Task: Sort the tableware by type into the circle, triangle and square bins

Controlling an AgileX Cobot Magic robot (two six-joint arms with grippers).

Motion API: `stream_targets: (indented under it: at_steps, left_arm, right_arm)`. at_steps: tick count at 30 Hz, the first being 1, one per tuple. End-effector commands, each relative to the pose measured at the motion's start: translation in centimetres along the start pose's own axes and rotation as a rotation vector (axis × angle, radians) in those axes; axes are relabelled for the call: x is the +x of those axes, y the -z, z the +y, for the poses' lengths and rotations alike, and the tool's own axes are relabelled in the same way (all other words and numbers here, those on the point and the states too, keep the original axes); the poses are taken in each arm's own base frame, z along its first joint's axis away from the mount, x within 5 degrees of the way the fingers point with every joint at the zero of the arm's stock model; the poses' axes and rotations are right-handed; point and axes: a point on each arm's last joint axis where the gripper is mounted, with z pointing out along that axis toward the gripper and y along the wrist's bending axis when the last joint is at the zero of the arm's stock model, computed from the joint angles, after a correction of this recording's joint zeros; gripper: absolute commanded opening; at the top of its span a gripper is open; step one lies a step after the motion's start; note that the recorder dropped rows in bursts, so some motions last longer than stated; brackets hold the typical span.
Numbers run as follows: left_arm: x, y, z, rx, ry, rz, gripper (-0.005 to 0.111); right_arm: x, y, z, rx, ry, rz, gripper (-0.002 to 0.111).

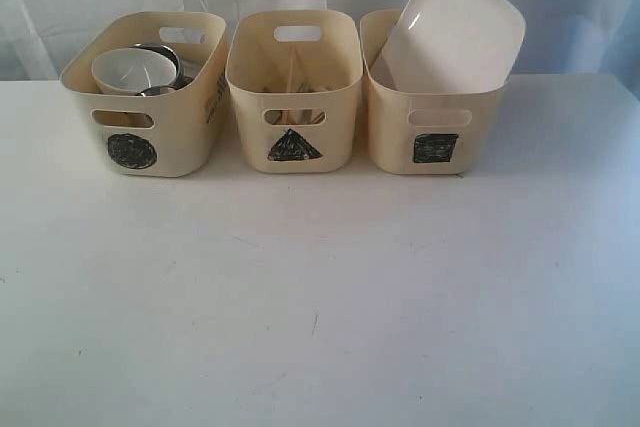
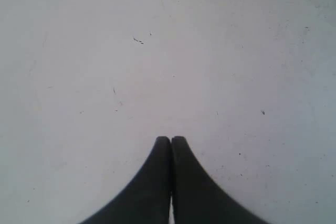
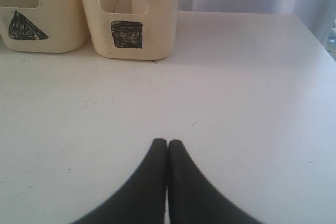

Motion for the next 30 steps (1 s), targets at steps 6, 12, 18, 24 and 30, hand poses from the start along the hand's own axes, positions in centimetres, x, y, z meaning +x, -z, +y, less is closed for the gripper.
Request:
stream_targets:
  at_steps: [6, 12, 18, 24, 30]
  left_arm:
    - [0.19, -0.03, 0.0, 0.0, 0.004, 0.003, 0.0]
    - [0.19, -0.03, 0.0, 0.0, 0.004, 0.003, 0.0]
    - [0.19, -0.03, 0.0, 0.0, 0.004, 0.003, 0.0]
    - [0.2, -0.02, 0.0, 0.0, 0.004, 0.004, 0.0]
    - [0.19, 0.01, 0.06, -0.008, -0.041, -0.001, 0.0]
  right_arm:
    - [-0.01, 0.0, -0.04, 0.005, 0.008, -0.015, 0.0]
    - [-0.01, 0.0, -0.04, 0.005, 0.008, -0.015, 0.0]
    - [-0.01, 0.0, -0.04, 0.005, 0.008, -0.015, 0.0]
    - [-0.01, 0.0, -0.04, 0.005, 0.008, -0.015, 0.0]
    - [-0.01, 0.0, -0.04, 0.005, 0.008, -0.015, 0.0]
